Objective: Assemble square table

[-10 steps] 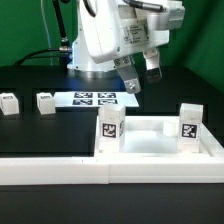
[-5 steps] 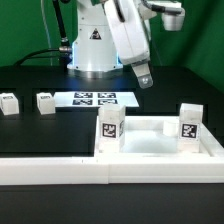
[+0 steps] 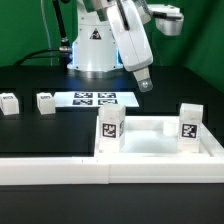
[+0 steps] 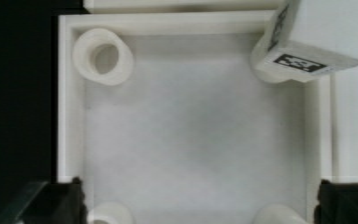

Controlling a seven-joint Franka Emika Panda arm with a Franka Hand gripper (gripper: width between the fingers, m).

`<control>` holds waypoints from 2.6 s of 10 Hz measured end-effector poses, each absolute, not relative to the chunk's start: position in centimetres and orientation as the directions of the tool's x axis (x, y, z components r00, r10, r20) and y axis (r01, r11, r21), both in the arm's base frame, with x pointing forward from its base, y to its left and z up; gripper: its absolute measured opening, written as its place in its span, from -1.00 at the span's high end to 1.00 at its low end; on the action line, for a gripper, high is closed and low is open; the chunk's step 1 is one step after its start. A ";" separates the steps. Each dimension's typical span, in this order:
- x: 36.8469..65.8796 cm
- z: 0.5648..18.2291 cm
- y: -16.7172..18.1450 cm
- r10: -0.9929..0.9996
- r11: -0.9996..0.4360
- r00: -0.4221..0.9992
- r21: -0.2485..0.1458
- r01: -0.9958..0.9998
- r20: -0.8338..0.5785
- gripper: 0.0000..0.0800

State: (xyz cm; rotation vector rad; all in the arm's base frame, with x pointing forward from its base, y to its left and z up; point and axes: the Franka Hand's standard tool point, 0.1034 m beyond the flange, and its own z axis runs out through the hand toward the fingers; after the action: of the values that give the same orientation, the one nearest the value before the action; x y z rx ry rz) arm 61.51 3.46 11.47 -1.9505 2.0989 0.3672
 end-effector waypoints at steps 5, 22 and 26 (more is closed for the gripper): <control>58.1 7.3 2.1 -0.965 0.091 -0.075 -0.054 -0.994 -0.252 -0.62; 51.7 1.7 5.5 -0.952 0.200 -0.204 0.039 -0.979 -0.229 -0.62; 52.4 1.1 5.6 -0.953 0.158 -0.182 0.116 -0.981 -0.243 -0.32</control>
Offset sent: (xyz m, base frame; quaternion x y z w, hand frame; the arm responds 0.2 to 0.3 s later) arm -0.0386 -0.0109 -0.0363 0.0376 0.0330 -0.0267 0.9984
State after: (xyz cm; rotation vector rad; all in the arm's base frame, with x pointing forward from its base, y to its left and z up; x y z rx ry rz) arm 52.40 5.61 1.07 -1.9321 2.3020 0.3753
